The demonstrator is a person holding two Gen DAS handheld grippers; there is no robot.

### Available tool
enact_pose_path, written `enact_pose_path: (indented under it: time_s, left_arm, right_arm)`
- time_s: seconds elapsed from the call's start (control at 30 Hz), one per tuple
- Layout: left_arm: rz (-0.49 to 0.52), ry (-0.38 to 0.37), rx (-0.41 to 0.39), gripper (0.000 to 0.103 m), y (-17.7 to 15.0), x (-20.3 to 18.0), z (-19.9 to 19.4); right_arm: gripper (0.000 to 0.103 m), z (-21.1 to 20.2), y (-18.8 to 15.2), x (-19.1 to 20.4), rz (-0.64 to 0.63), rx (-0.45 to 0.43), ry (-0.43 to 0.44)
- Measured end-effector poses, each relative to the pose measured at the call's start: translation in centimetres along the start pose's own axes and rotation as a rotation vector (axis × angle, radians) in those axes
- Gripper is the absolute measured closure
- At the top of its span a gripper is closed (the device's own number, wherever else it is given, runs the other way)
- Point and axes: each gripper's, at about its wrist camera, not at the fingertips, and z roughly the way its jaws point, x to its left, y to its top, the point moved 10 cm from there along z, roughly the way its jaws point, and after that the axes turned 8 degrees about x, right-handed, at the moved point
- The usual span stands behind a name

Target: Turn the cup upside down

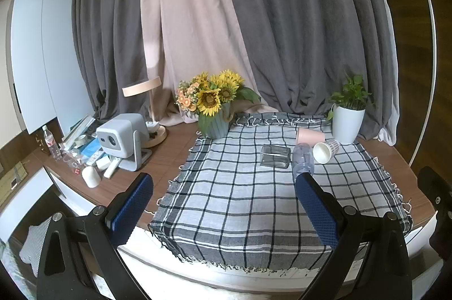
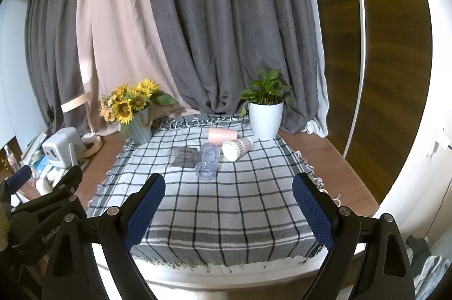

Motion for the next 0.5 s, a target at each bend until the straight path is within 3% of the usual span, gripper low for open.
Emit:
enact_pose_path:
  time_s: [0.5]
  left_arm:
    - [-0.001, -0.003, 0.001, 0.000, 0.01, 0.13, 0.08]
  right_arm:
    - [0.011, 0.11, -0.01, -0.03, 0.001, -0.003, 0.000]
